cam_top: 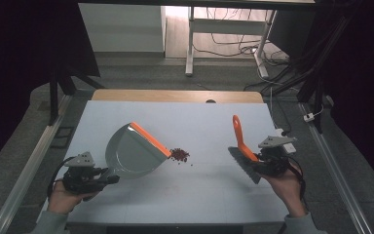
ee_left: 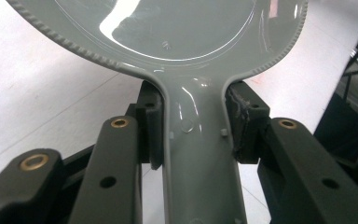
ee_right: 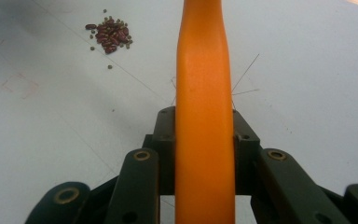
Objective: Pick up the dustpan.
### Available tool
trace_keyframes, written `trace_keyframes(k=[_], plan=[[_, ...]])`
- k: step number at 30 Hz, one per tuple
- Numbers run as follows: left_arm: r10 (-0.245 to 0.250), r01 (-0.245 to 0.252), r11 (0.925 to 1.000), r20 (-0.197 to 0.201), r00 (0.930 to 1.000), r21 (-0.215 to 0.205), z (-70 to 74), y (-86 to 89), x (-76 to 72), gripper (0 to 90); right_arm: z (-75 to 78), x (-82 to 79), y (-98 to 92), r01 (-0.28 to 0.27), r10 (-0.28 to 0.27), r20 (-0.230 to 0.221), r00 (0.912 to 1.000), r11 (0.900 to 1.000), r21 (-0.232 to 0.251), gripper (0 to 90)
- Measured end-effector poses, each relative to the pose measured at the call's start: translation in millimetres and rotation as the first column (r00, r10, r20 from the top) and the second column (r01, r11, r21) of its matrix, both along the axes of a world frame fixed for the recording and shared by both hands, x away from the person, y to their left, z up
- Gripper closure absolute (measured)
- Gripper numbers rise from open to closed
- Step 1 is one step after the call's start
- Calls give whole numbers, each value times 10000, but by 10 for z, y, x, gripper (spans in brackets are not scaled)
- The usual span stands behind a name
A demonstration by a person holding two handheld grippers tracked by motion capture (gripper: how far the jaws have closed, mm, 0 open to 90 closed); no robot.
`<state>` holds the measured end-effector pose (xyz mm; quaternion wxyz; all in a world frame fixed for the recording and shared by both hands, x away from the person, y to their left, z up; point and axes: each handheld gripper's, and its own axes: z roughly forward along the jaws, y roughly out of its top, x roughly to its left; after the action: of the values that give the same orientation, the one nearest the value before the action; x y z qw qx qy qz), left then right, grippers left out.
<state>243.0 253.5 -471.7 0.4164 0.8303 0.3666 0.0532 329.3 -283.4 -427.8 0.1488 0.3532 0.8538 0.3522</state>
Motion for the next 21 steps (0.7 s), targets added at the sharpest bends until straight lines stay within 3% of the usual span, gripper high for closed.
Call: trace_keyframes(k=[11,21], plan=[[-656,655,9975,20,9978,254,1,-129,-6,614,-40,10,31,-108,106,-118,9999,9999,-103,709],[-905,939,9931,-499,9946,708,-80,-221,28,614,-58,12,46,-122,119,-207,9997,9998,-135,709]])
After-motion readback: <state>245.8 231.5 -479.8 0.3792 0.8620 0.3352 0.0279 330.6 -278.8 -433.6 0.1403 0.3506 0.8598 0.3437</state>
